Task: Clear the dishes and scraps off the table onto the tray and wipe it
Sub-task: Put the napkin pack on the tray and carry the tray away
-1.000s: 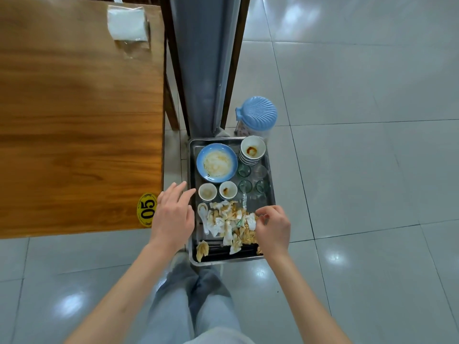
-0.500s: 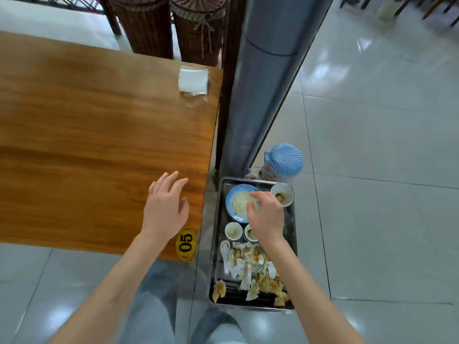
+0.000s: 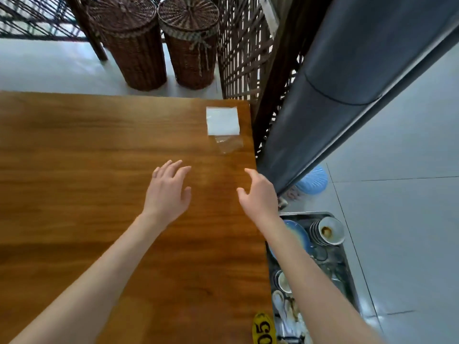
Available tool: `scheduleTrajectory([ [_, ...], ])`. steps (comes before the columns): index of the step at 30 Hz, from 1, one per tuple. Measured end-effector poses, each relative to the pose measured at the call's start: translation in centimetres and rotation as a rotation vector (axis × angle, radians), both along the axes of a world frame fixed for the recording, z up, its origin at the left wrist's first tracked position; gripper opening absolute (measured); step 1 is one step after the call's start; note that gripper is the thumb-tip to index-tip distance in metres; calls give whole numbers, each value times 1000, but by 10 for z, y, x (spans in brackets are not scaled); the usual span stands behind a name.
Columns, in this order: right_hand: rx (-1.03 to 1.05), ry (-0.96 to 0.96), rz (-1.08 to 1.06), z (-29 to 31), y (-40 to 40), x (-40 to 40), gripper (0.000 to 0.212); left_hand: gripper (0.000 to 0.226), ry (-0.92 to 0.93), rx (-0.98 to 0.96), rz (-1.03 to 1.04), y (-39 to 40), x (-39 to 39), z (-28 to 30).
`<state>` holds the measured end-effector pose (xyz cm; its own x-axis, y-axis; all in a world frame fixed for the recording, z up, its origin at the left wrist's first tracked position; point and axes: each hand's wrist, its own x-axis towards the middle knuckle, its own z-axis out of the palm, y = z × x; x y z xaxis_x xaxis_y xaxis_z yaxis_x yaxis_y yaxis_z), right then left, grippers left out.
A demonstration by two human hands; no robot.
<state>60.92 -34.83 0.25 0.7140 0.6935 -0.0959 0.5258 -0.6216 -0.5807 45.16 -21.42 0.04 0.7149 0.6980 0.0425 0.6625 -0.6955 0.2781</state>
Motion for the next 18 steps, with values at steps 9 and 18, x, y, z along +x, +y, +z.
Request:
scheduleTrajectory([
  [9,-83,-29,-79,-34,111,65,71,64,79,-69,-86,109,77,-43],
  [18,-92,50,-82,-78,170,117,64,78,119,-154,-85,150,146,-70],
])
